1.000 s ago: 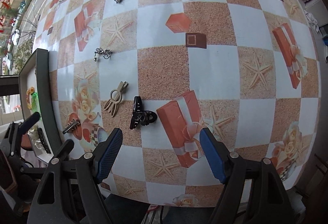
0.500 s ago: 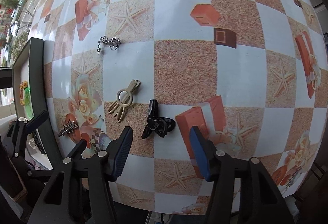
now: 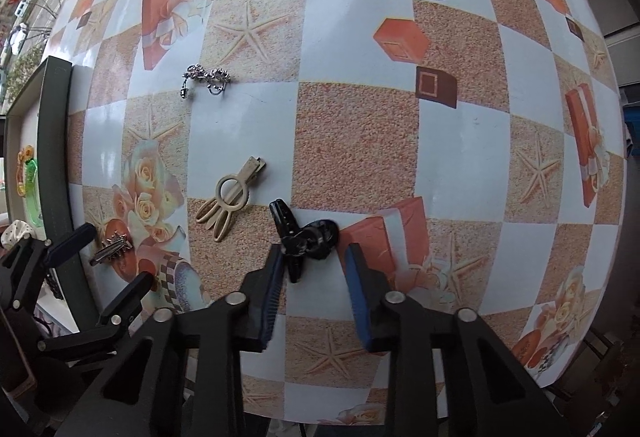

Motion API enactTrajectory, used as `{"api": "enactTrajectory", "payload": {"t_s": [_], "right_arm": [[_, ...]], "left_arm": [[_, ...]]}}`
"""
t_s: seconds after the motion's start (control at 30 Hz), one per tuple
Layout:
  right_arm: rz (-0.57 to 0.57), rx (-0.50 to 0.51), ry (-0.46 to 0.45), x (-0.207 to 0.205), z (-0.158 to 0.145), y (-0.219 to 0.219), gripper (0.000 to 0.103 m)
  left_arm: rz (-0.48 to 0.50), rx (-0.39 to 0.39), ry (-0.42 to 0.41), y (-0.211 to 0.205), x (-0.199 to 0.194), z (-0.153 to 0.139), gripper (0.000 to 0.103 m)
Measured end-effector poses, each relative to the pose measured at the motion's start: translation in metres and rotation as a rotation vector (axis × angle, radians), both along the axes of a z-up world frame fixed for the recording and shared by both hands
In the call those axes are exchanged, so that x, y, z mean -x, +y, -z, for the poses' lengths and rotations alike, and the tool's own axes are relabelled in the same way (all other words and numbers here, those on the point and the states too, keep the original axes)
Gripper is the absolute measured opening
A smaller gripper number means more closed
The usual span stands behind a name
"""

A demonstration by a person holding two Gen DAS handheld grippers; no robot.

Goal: Organize jewelry
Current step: 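Grasp the silver rhinestone barrette with left tool while right tool grasps black claw clip, then carry the silver barrette into the box tray and open the left tool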

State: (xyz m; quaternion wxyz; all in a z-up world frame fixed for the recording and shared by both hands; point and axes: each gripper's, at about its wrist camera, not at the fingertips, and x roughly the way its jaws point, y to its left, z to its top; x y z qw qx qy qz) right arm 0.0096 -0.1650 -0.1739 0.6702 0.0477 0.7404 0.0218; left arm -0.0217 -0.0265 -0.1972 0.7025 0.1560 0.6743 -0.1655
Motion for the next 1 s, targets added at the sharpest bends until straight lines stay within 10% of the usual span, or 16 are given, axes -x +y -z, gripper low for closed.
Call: {"api": "enactTrajectory", "payload": {"t_s": [0.13, 0.27, 1.0], "right_arm": [[0.009, -0.007, -0.001, -0.001, 0.001, -0.007, 0.009], [0.013, -0.017, -0.011, 0.002, 0.000, -0.015, 0.008], [0.065, -0.188, -0.070, 0.007, -0.047, -0.062, 0.006]], "left_arm": [[-0.008, 0.010, 0.008, -0.004, 0.001, -0.003, 0.027], [-0.026, 0.029, 0.019, -0.001, 0.000, -0.003, 0.020], [-0.223, 0.186, -0.035, 0.064, 0.008, -0.058, 0.020]]}}
